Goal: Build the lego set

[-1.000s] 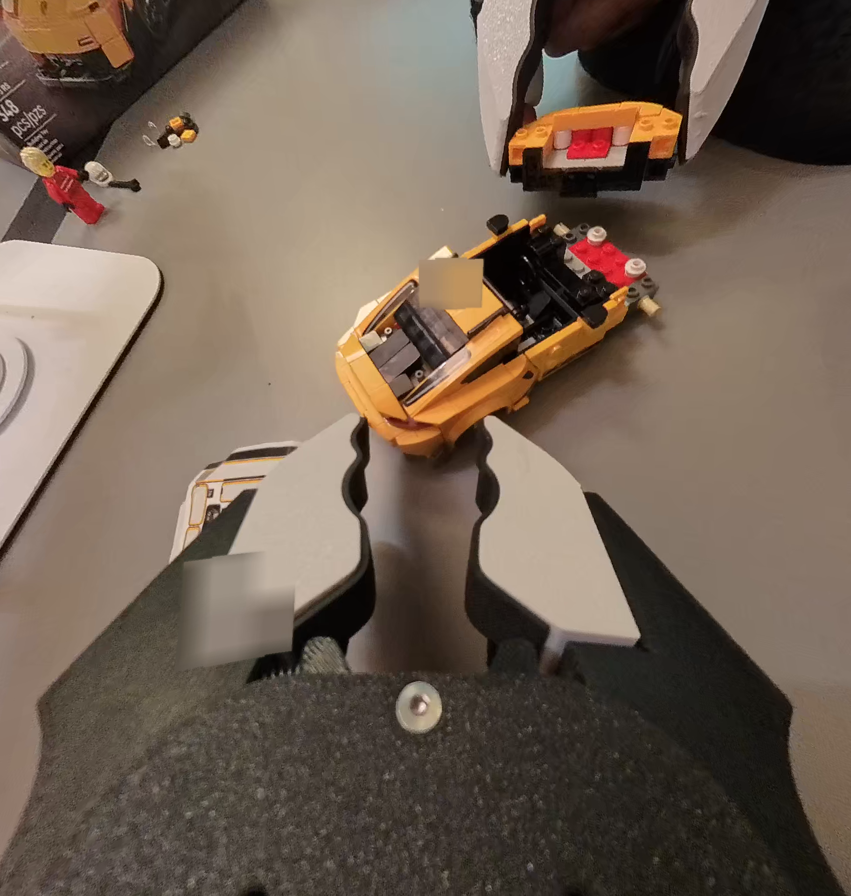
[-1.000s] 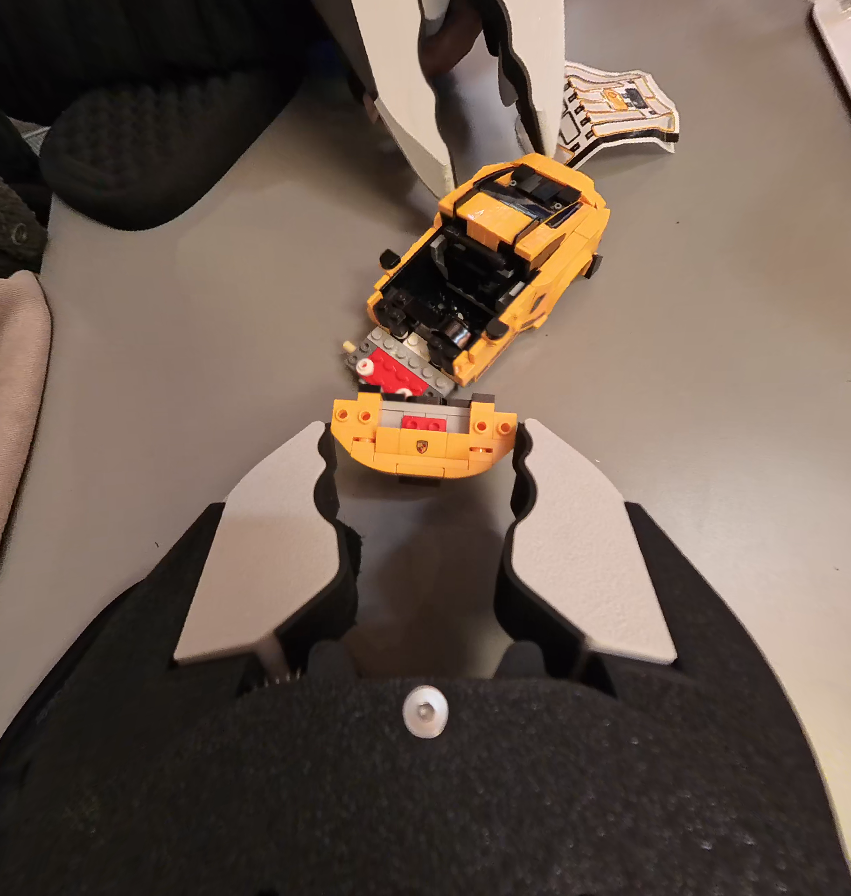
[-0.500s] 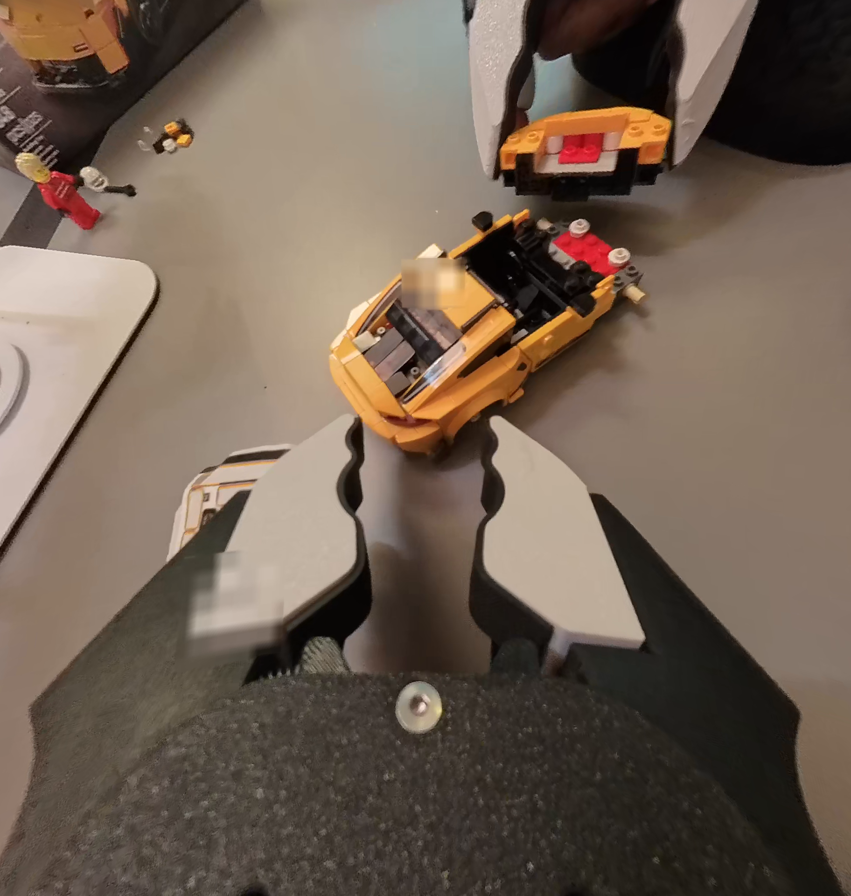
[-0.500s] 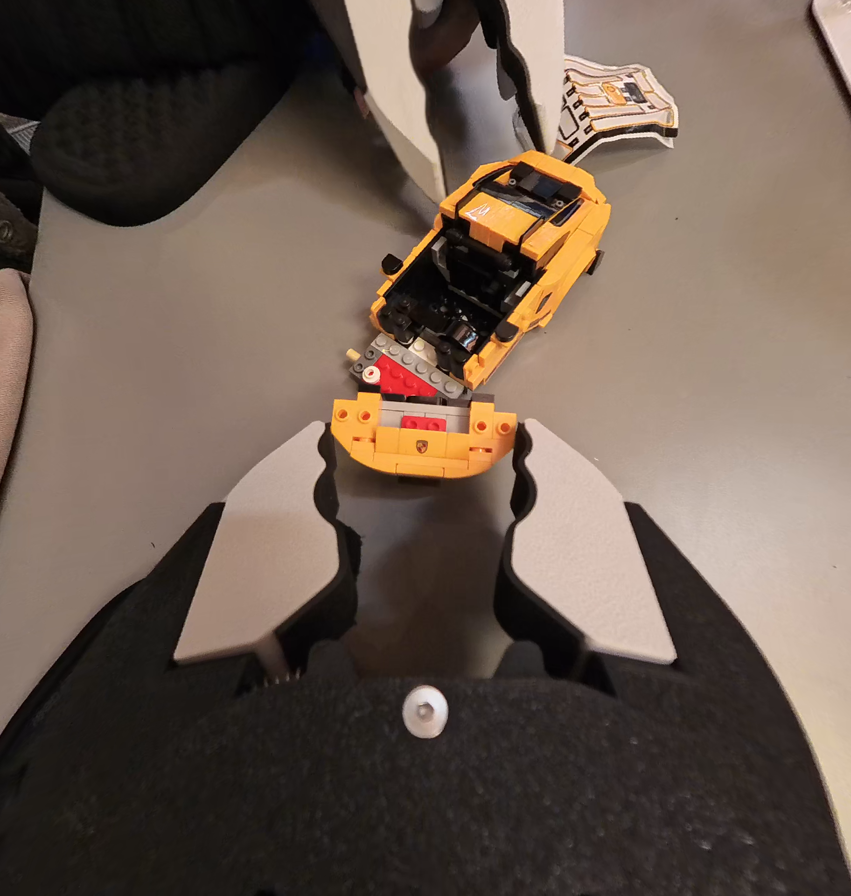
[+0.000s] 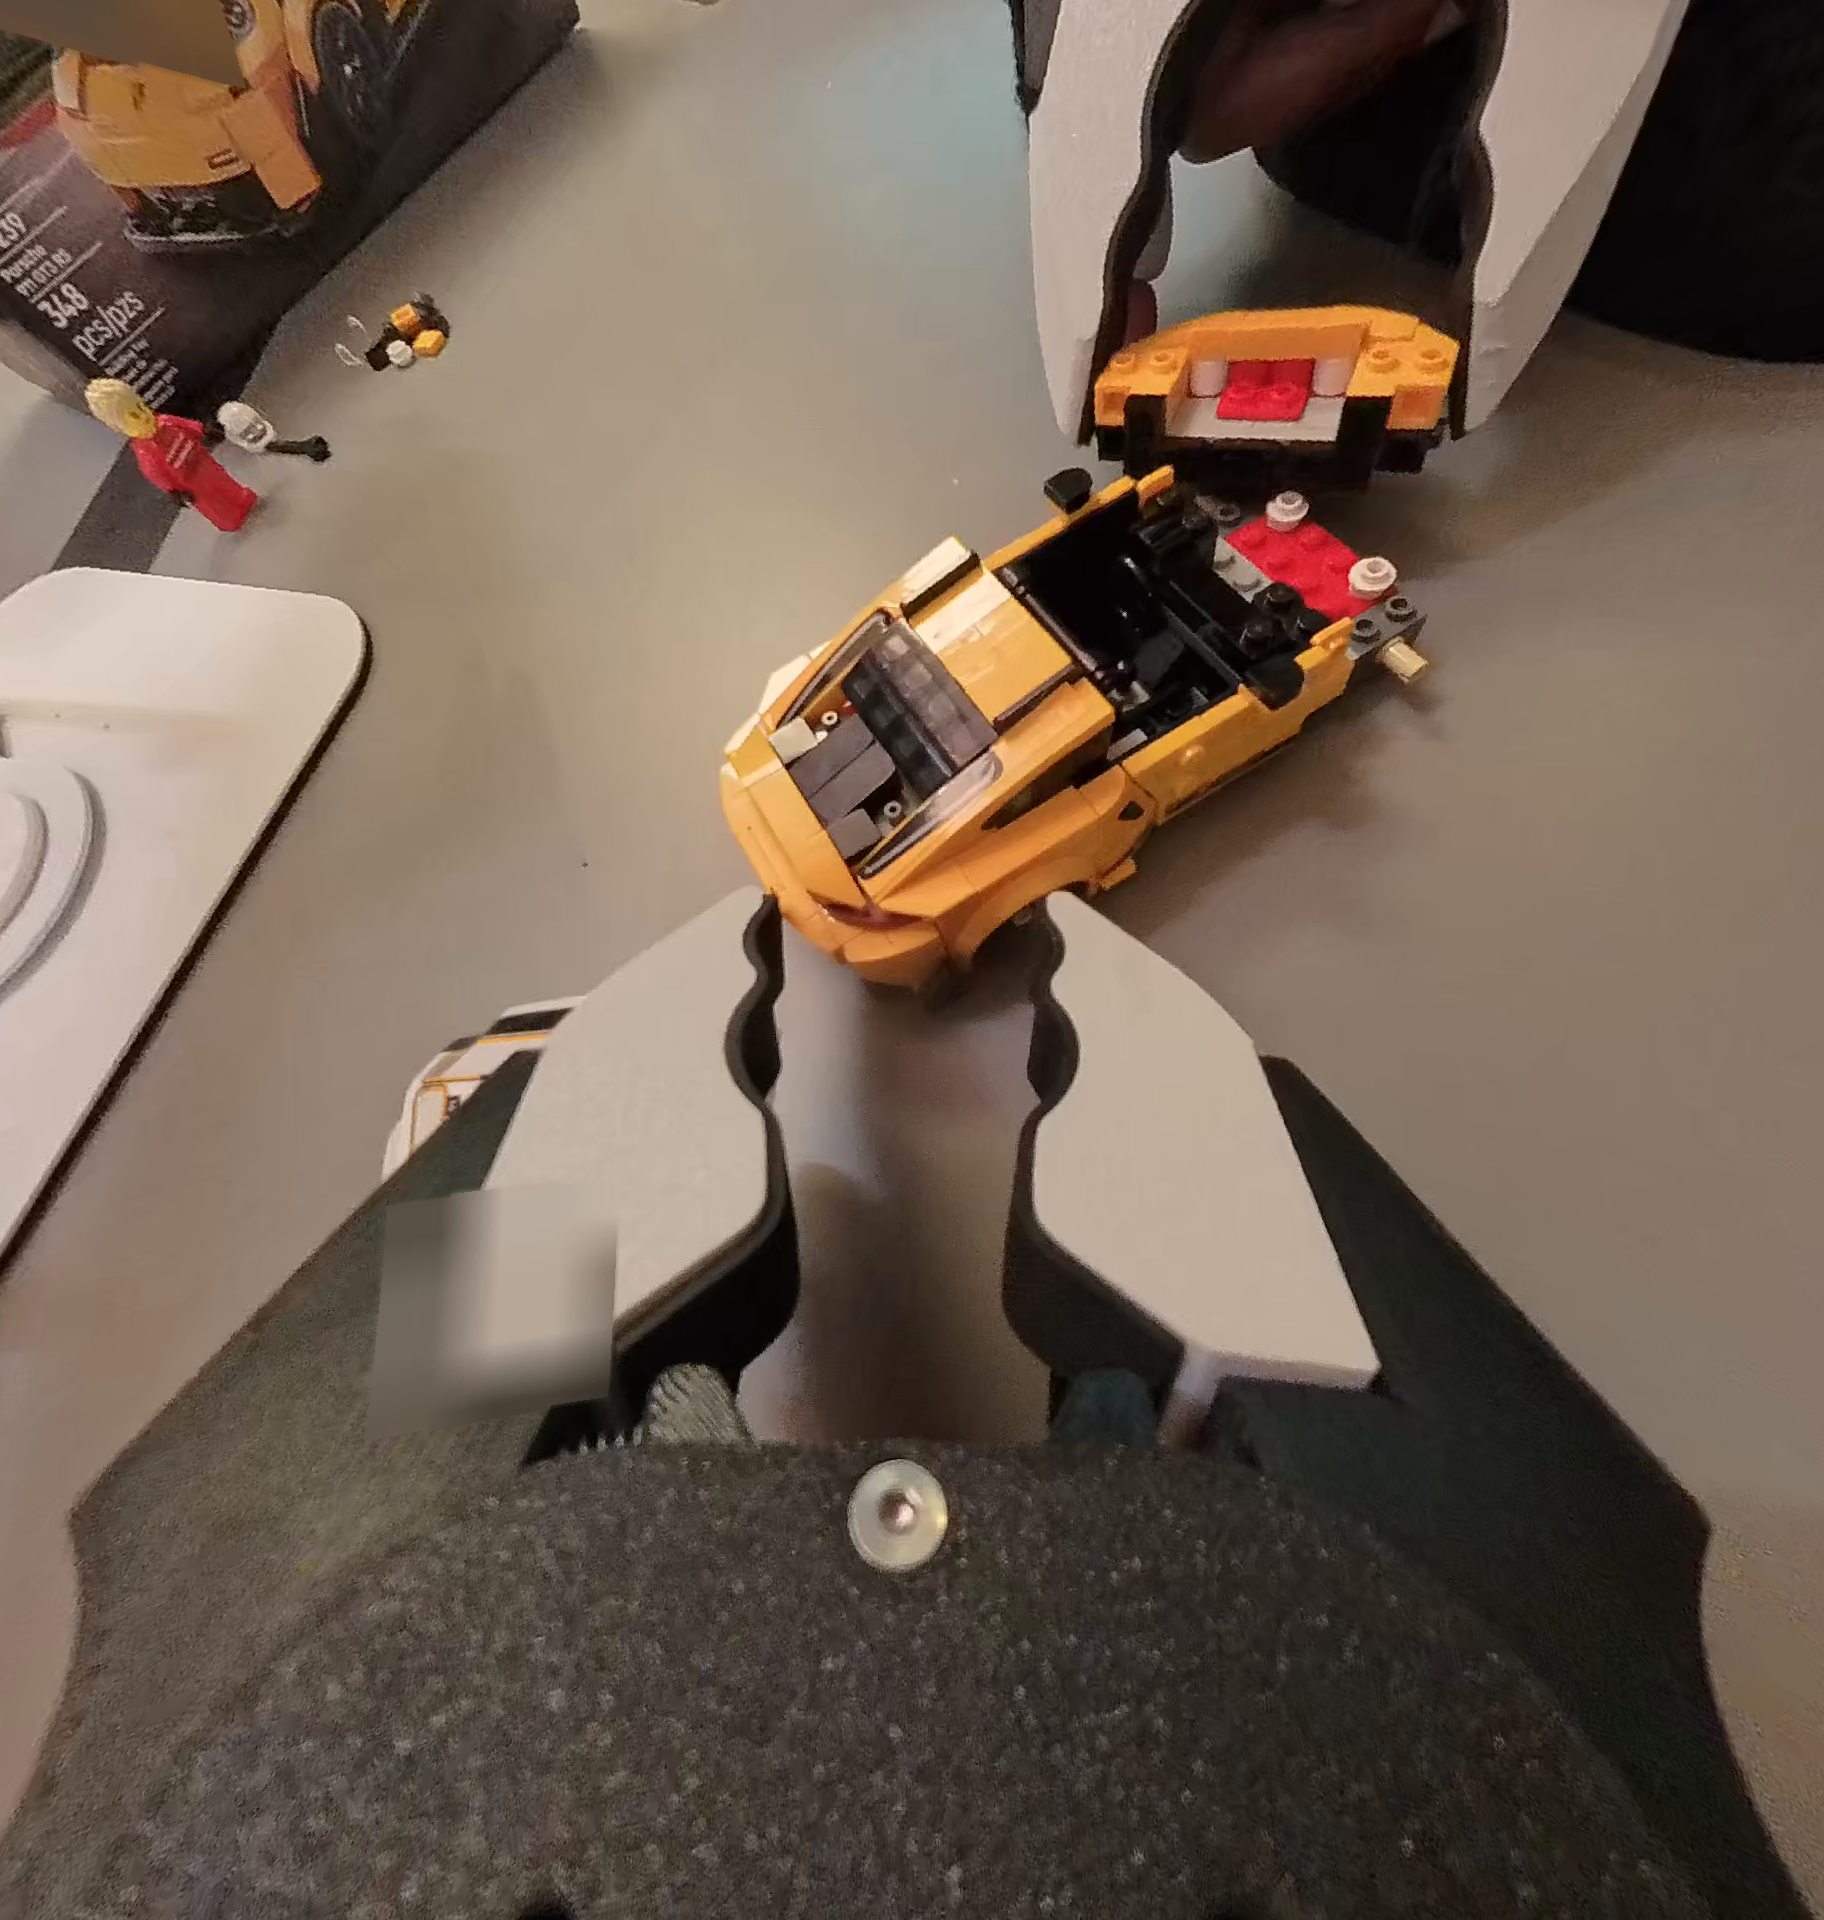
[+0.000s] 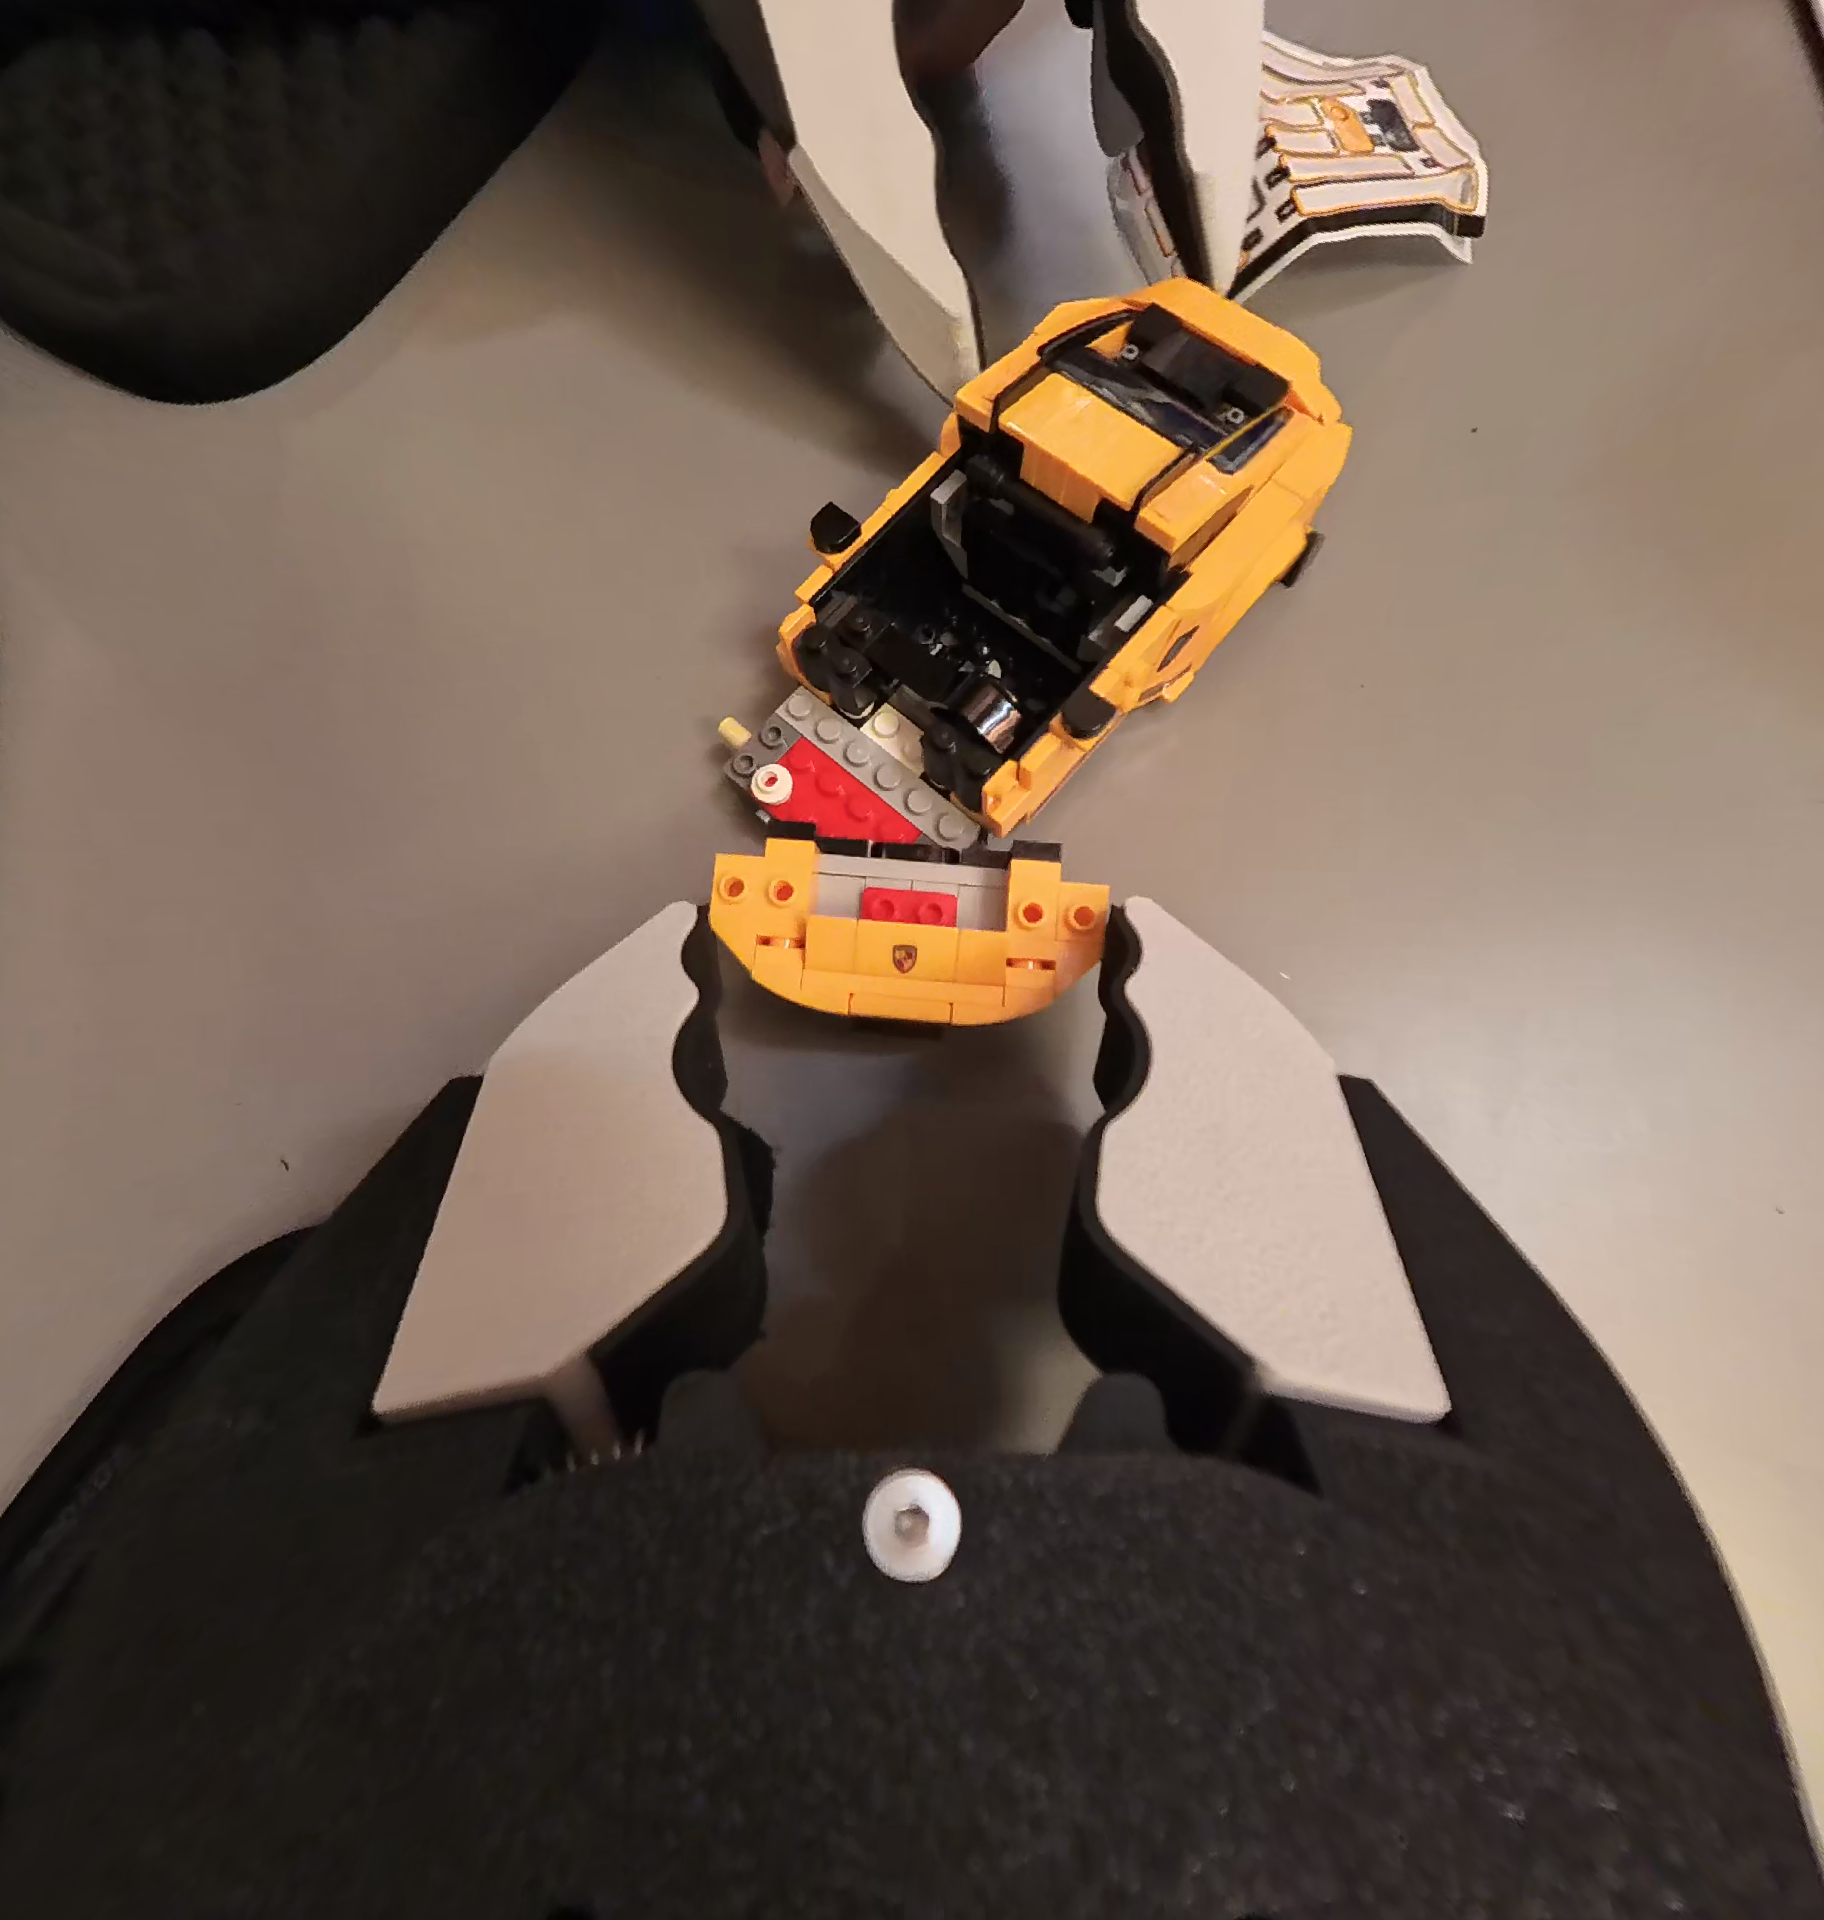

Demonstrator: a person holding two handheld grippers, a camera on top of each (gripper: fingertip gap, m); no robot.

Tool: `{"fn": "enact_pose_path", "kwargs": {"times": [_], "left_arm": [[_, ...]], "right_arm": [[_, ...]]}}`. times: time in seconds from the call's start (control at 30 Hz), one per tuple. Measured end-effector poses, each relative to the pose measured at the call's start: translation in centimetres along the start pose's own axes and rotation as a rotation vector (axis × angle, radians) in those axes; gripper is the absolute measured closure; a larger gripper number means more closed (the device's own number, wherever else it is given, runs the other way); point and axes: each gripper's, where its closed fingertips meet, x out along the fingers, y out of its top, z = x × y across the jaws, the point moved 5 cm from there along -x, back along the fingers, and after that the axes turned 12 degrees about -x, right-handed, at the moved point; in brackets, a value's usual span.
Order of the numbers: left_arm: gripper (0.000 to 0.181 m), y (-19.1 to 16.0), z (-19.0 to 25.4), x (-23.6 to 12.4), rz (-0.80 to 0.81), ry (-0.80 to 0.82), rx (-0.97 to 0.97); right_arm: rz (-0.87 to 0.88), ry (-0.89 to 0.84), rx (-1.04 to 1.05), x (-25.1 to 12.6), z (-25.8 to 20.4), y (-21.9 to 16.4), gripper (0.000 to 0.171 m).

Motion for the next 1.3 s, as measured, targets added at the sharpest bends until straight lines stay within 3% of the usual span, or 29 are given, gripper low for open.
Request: {"fn": "enact_pose_path", "kwargs": {"times": [0.23, 0.57, 0.97, 1.17, 1.3], "left_arm": [[0.137, -0.4, -1.7, 0.3, -0.062, 0.170, 0.012], [0.145, 0.6, -2.7, -1.1, 0.055, 0.209, -0.047], [0.145, 0.5, -3.1, -1.3, 0.059, 0.231, -0.049], [0.146, 0.8, -3.2, -1.6, 0.092, 0.241, -0.068], [0.148, 1.5, -3.8, -2.4, 0.170, 0.268, -0.120]], "right_arm": [[-0.005, 0.019, -0.040, 0.2, -0.6, 0.0, 0.101], [0.007, -0.012, -0.006, 0.0, -0.2, -0.1, 0.101], [-0.178, -0.186, 0.036, 0.8, 0.7, -1.2, 0.096], [-0.039, -0.176, 0.089, -0.7, 1.3, 0.1, 0.081], [0.059, -0.376, -0.020, -3.2, 4.2, 3.9, 0.095]]}}
